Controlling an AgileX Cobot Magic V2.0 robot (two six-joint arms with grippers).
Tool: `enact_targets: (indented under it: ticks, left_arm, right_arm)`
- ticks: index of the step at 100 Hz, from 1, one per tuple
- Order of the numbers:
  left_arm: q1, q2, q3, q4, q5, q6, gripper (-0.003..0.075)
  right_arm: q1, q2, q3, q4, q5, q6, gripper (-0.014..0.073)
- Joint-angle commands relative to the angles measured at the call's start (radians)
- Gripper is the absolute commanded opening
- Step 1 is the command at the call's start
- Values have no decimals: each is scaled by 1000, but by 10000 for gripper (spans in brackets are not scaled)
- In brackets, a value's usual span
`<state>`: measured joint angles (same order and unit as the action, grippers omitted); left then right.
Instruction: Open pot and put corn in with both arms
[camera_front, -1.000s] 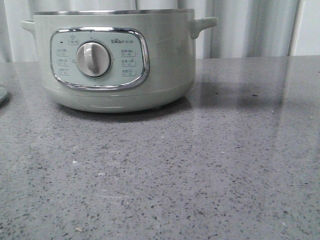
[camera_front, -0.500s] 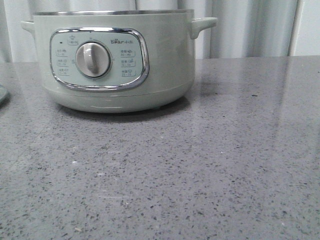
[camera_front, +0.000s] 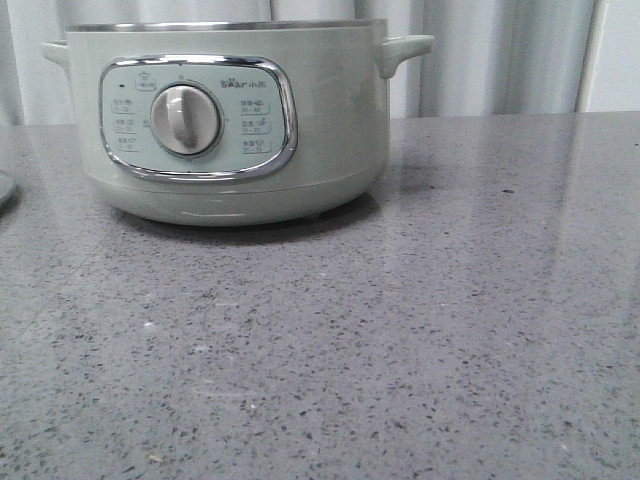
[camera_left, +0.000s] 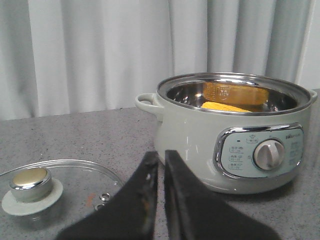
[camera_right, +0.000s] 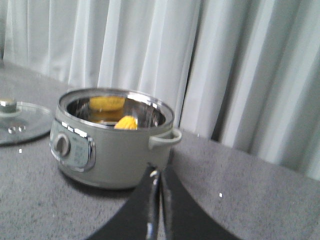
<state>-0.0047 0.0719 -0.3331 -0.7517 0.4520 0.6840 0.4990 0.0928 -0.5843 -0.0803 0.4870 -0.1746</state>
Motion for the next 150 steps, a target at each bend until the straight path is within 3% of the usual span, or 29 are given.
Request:
enact_targets:
  ticks: [1, 44, 51, 64, 79, 88, 99, 150]
  left_arm:
    - [-8, 13, -15, -34, -63, -9, -20]
    - [-8, 13, 55, -34, -65, -9, -20]
    - [-8, 12, 82, -31, -125, -7, -20]
    - [-8, -22, 160, 182, -269, -21, -20]
    - [-8, -93, 280, 454, -382, -325, -20]
    - [-10, -110, 332, 564, -373, -449, -20]
    - [-10, -110, 342, 645, -267, -537, -20]
    - [-10, -110, 342, 669, -193, -541, -20]
  right_arm:
    - [-4, 3, -18, -16, -100, -9, -64]
    - [-4, 3, -18, -16, -100, -9, -66]
    - [-4, 3, -18, -16, -100, -9, -66]
    - [-4, 3, -18, -16, -100, -9, -66]
    - [-4, 3, -18, -16, -100, -9, -66]
    - [-4, 3, -18, -16, -100, -9, -66]
    - [-4, 3, -18, -16, -100, -9, -66]
    - [-4, 3, -18, -16, -100, -9, -66]
